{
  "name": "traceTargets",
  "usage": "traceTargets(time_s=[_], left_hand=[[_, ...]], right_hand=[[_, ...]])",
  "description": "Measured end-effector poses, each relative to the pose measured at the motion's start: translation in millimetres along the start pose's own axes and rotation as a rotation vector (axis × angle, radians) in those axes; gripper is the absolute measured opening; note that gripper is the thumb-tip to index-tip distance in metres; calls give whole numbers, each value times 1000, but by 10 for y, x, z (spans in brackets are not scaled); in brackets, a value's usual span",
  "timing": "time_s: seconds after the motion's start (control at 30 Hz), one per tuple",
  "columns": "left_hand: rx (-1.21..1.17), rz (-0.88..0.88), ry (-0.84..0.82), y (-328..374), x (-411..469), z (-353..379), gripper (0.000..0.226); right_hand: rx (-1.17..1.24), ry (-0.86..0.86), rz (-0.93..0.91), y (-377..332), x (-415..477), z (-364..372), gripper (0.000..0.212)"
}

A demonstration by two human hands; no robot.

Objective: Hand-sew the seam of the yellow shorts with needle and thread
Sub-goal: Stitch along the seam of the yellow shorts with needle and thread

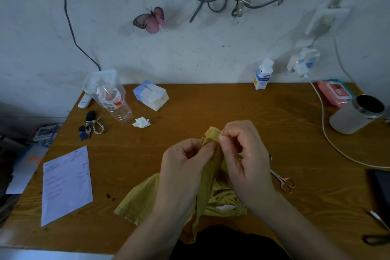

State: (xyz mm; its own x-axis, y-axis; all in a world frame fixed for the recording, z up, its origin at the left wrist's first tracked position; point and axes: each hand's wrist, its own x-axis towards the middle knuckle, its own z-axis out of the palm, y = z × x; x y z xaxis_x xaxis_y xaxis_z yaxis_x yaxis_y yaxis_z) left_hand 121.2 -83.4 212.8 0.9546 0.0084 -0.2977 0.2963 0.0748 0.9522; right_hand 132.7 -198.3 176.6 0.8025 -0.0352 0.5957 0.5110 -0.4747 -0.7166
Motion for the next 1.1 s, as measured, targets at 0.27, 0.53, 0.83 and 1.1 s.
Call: traceTargets(time_s=[0.27,0.53,0.83,1.1], left_hand=[[46,31,12,-16,-2,10,19],[28,42,24,-9,-8,30,15],[-14,55,21,0,-4,28,15],[-70,-197,41,-182,-7,37,20]], right_hand=[[-32,-85,30,-22,17,-14,15],[-158,-53,-9,9,26,-12,23],[-162,12,-76,14,41,-43,24],[-129,107,-203,-69,100,-4,22]])
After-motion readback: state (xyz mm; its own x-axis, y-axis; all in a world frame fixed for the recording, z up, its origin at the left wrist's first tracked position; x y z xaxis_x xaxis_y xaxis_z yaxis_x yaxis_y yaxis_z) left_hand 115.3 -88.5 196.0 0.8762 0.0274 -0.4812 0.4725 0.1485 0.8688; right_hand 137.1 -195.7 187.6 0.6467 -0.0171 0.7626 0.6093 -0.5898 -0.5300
